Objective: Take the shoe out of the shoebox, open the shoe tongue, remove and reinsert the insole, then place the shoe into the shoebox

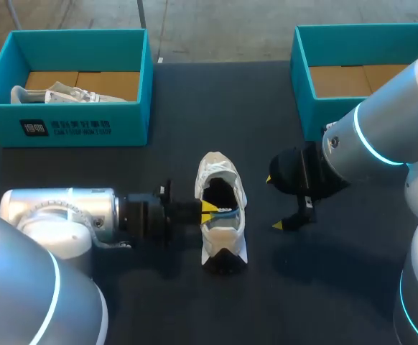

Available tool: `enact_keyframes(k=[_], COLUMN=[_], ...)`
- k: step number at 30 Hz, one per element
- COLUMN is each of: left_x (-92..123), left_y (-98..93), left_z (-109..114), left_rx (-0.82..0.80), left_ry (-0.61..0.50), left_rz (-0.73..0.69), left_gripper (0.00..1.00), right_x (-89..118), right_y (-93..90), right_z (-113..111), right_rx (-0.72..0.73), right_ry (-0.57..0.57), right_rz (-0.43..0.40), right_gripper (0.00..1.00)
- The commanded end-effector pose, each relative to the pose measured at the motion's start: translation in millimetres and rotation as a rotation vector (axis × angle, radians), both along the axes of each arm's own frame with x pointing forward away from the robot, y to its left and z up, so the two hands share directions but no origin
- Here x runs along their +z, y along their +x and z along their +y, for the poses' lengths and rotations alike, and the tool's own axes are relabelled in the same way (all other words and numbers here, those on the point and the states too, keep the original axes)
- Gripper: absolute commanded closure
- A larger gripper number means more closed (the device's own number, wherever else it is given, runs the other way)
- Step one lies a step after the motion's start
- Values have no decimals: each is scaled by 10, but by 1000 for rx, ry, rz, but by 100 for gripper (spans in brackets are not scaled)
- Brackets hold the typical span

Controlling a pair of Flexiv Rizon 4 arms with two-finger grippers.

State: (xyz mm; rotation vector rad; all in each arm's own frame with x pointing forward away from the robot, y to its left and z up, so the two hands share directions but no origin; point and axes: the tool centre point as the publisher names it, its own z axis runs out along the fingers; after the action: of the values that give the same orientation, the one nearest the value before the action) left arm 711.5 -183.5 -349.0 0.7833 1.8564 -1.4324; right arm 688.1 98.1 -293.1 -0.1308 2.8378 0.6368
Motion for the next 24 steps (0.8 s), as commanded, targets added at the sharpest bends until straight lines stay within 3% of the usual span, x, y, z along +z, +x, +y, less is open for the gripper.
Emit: enact_keyframes(k=[1, 6, 8, 10, 11, 20, 24], left_x=[-44, 5, 57, 125, 157, 281, 258], left_y=[7, -54, -95, -132, -147, -226, -266], left_z=[-38, -77, -77, -66, -58, -31, -41], left_rx=[17, 3, -1, -4, -4, -9, -17], left_ry=[-7, -24, -27, -39, -40, -49, -47], left_rz=[-7, 13, 14, 14, 14, 6, 19], left_gripper=[100, 100, 69, 55, 53, 58, 80], right_x=[-7, -7, -7, -7, -7, -7, -7], right_y=[-4, -4, -4, -4, -4, -4, -4], right_z=[-8, -8, -8, -8, -8, -8, -8], right_rx=[2, 2, 2, 2, 2, 2, 2], right_ry=[2, 2, 2, 2, 2, 2, 2], right_rz=[0, 0, 0, 0, 0, 0, 0], right_gripper=[0, 0, 0, 0, 0, 0, 0])
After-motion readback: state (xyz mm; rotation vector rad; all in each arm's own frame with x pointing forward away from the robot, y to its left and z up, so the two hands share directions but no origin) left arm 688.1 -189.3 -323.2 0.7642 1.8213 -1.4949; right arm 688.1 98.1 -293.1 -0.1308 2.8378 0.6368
